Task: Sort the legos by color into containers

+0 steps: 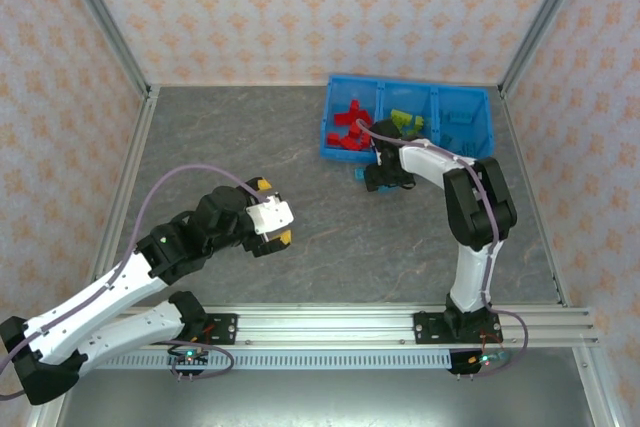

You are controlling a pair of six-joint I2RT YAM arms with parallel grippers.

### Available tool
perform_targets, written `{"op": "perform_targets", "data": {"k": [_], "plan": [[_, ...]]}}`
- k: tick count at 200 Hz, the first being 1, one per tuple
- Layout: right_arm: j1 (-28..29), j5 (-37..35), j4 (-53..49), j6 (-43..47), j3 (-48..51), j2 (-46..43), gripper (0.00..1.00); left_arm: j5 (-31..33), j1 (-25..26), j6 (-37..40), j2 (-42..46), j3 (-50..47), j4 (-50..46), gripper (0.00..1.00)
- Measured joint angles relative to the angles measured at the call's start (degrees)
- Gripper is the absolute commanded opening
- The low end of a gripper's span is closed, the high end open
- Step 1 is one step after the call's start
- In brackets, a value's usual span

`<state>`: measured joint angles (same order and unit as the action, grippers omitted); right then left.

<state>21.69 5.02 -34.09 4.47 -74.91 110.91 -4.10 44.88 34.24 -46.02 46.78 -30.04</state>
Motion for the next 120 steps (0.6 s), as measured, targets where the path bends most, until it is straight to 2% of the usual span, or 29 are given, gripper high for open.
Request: {"op": "perform_targets", "data": {"k": [47, 71, 92, 120], "plan": [[0.0, 0.4, 0.6, -0.6, 0.8, -0.7, 0.48, -1.2, -1.2, 0.2, 0.2, -1.0, 1.8, 1.0], [0.0, 1.3, 1.1, -2.1, 4.6, -4.2, 0.42, -1.8, -1.6, 0.2, 0.2, -1.2, 2.1, 1.0], [0.0, 2.0, 1.7, -4.8, 10.1, -12.4, 0.38, -2.2, -1.9, 0.1, 0.2, -1.2, 2.4, 1.0], [-1.0, 0.7, 5.6, -9.8, 13.6, -28.1, 0.36, -2.9, -3.1, 0.1, 0.2, -1.7, 2.9, 1.0]]}}
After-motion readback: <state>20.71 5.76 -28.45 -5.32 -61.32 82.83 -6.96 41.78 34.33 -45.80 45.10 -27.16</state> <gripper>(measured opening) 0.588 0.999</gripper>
